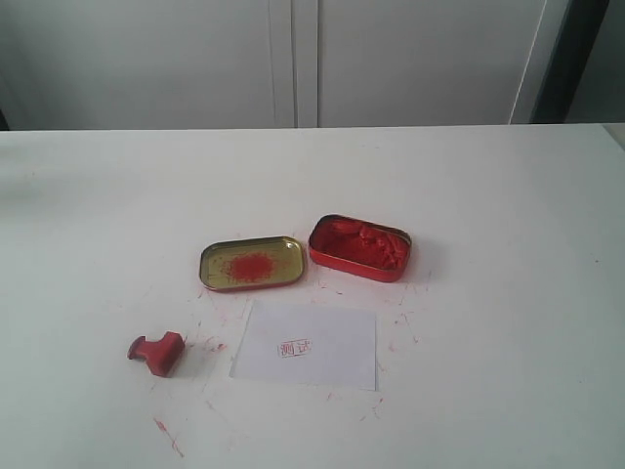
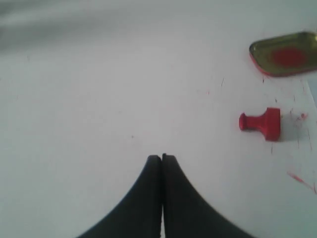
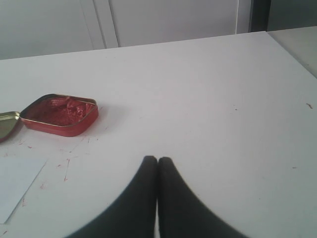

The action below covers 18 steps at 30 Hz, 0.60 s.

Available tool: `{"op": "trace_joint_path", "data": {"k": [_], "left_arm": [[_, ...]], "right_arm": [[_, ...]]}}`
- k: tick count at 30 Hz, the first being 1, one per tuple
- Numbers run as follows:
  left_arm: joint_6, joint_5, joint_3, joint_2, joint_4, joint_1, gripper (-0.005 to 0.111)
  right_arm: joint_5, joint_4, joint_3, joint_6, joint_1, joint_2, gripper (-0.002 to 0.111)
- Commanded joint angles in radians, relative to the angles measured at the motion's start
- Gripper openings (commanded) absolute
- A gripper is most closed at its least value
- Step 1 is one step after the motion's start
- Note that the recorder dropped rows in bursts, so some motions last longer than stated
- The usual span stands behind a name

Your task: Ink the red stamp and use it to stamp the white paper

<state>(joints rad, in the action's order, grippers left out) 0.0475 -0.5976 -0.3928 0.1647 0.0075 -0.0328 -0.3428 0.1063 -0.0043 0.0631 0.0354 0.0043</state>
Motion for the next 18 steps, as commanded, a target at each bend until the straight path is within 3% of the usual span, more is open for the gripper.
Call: {"op": "trace_joint_path", "data": {"k": [1,9,18], "left_arm": [[0.005,0.141,0.101,-0.055,-0.022,0.005,0.000],[-0.001,0.308,0.297,-0.137,-0.017,0.005,0.000],[0.001,0.332,0.393,-0.165,-0.019,0.005,0.000]], "right_arm": [[0.009,-0.002,0.004,0.001,0.003,-0.004,0.000],[0.009,-0.002,0.004,0.001,0.003,-0.004,0.000],[0.009,-0.002,0.004,0.001,0.003,-0.004,0.000]]}}
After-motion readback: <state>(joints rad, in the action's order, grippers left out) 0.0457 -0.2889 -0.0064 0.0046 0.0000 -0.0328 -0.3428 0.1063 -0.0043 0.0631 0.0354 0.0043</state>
